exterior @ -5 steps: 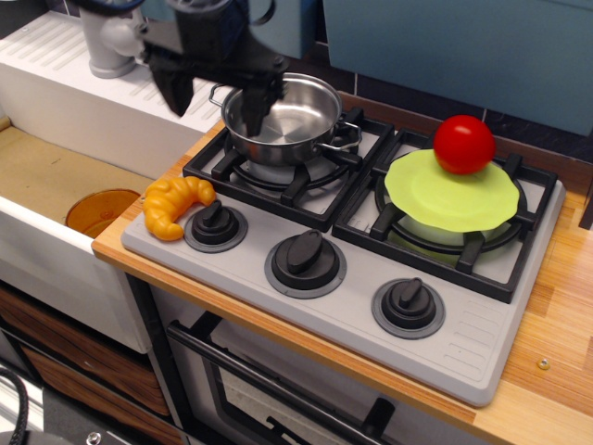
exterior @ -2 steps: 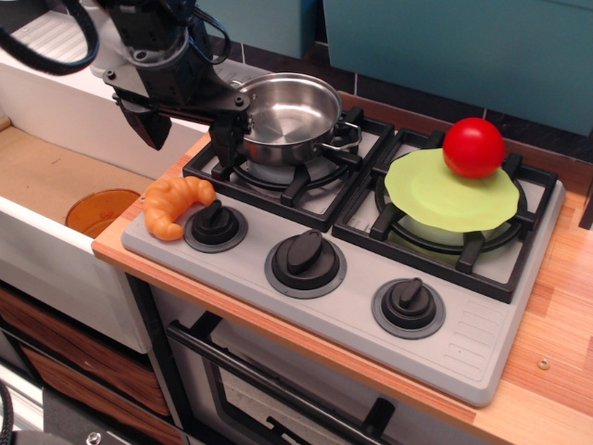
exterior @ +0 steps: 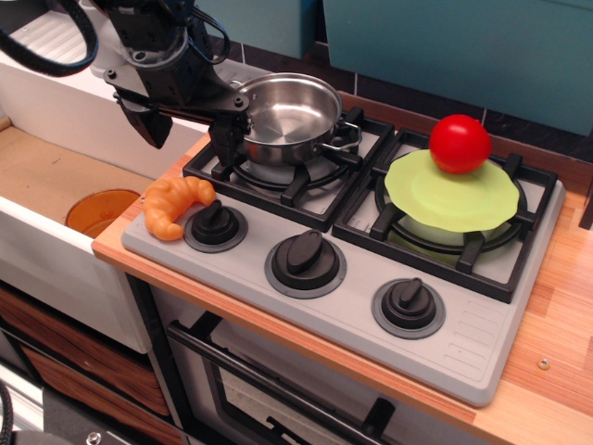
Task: Put apple on plate and crossaint in pot or pan on stove
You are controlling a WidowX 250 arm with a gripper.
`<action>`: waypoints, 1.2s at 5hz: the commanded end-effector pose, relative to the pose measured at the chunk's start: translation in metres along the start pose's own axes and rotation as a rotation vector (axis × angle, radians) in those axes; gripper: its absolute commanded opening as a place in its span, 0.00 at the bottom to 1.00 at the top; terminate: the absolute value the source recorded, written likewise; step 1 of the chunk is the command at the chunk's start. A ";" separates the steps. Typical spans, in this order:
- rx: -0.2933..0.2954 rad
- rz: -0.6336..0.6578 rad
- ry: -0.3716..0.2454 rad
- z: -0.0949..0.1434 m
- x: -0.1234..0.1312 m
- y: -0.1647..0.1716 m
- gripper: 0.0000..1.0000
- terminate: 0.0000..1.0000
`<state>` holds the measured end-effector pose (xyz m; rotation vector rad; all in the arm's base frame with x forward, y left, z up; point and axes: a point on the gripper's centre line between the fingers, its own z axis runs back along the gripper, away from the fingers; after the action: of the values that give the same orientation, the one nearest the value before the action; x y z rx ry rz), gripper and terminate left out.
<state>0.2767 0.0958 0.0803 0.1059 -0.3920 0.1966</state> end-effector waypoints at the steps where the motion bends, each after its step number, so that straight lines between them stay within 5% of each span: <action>1: 0.013 0.025 -0.058 0.014 0.010 -0.002 1.00 0.00; 6: 0.012 0.005 -0.141 -0.015 -0.003 0.028 1.00 0.00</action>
<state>0.2696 0.1245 0.0558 0.1112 -0.5113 0.2036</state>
